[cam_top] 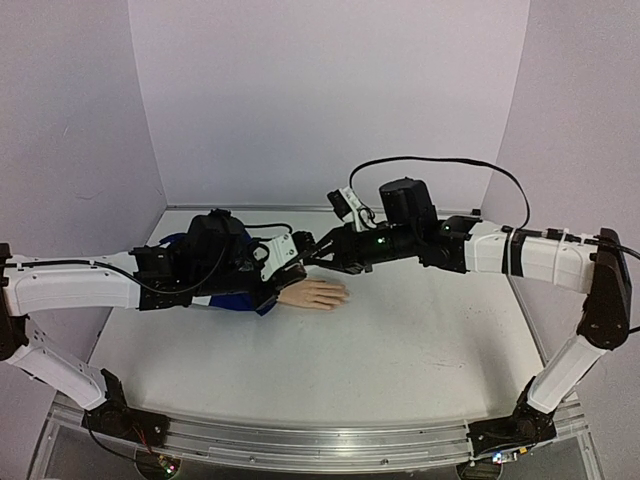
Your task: Paint the nails
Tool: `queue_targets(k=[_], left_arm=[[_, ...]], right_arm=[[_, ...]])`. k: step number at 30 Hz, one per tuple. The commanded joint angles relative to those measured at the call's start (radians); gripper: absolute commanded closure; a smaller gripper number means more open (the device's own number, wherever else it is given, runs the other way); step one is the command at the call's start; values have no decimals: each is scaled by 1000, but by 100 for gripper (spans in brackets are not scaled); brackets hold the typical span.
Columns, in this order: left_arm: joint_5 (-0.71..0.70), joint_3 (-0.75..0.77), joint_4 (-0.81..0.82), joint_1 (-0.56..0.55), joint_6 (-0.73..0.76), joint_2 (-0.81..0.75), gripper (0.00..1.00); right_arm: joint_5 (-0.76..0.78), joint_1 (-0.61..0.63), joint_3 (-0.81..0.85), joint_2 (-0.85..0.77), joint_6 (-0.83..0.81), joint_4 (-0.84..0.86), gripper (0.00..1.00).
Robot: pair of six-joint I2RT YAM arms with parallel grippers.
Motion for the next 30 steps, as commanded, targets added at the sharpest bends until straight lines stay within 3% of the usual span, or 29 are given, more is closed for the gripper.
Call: queue_targets(k=[1,5,10,19,27,30], left_arm=[[-7,34,57,-4,-5,-33,100],[-3,28,58,-4,-11,-42,100],[-4,22,60,-4,-17,-57,100],[0,12,63,-3,-26,-69,100],[10,9,62,-4,-22,-62,100],[16,2,62,-4,-18,-61,100]], right_arm=[[-49,8,10,-1,5,78,62],[-54,8,10,6,3,79,63],[-43,8,-3,2,-2,79,75],[-33,7,-13,-2,-5,79,79],[-22,7,-19,-23,-23,82,99],[-25,8,-31,-39,-51,81,100]])
